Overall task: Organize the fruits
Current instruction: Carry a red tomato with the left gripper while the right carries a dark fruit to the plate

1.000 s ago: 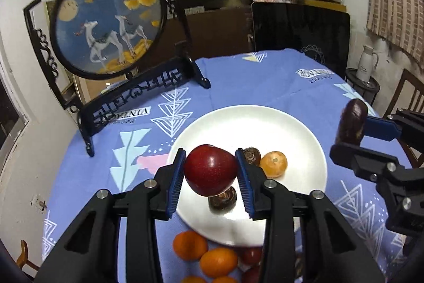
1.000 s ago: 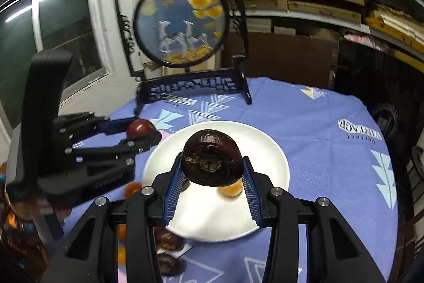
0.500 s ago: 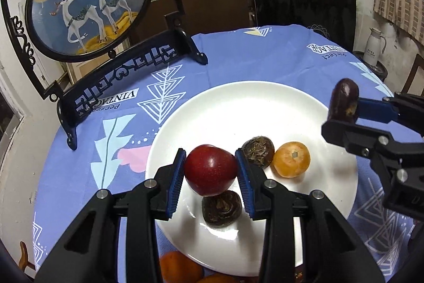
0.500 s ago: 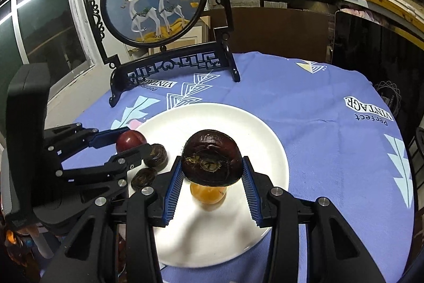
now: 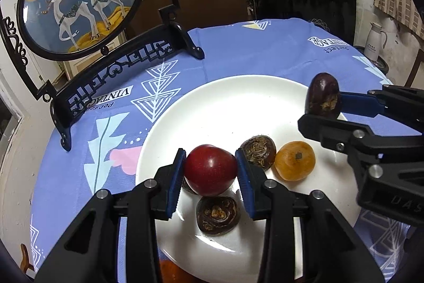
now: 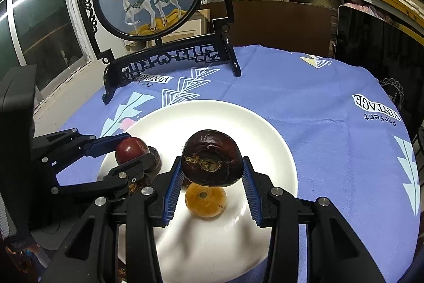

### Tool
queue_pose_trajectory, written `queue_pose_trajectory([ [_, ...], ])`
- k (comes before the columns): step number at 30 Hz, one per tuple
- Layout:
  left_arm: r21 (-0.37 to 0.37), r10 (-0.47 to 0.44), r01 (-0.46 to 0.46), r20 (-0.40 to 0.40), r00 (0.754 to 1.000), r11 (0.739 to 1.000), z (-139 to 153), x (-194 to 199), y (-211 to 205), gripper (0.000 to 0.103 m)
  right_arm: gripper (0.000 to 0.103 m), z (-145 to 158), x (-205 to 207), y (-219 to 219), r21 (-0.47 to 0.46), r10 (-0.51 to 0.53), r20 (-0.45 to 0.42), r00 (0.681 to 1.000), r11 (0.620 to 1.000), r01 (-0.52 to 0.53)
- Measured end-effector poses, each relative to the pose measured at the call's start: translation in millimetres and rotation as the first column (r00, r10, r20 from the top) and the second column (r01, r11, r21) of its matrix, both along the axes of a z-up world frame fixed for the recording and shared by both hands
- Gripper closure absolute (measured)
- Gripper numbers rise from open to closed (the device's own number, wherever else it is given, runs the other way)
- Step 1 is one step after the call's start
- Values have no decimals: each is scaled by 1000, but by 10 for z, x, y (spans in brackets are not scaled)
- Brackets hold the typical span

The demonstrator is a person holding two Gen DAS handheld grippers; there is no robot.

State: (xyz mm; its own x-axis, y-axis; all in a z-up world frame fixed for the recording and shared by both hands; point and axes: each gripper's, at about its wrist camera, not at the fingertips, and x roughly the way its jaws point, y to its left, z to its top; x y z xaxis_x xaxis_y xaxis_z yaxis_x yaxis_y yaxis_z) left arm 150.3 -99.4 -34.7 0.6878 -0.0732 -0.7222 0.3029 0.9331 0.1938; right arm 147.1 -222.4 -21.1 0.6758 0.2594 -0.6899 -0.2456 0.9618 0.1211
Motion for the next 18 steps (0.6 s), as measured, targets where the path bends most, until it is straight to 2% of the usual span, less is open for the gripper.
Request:
queue_pose_trajectory([
  [6,11,23,-23,-14,1000,1000,-66,78,1,64,58,-43,110,-8,-5,-22,-11,1000,1000,22],
  [8,11,31,-32,5,999,999,-51,78,12,50,47,-30,120,-22,4,-29,-3,1000,1000,29],
  [9,10,37,-37,16,999,999,-37,70,22,36,43,-8,100,-39,8,-45,11,999,999,45],
  [14,-1,50,-50,57,997,999,59,-11,127,32,37,28,-26,-126,33,-62,18,998,998,61],
  [16,3,62,-63,78,995,998,83,-69,190,23,33,20,-140,-183,66,-63,6,998,996,62],
  [18,3,64,-64,88,994,998,102,-142,259,21,33,5,-295,-210,77,-50,-6,999,996,50],
])
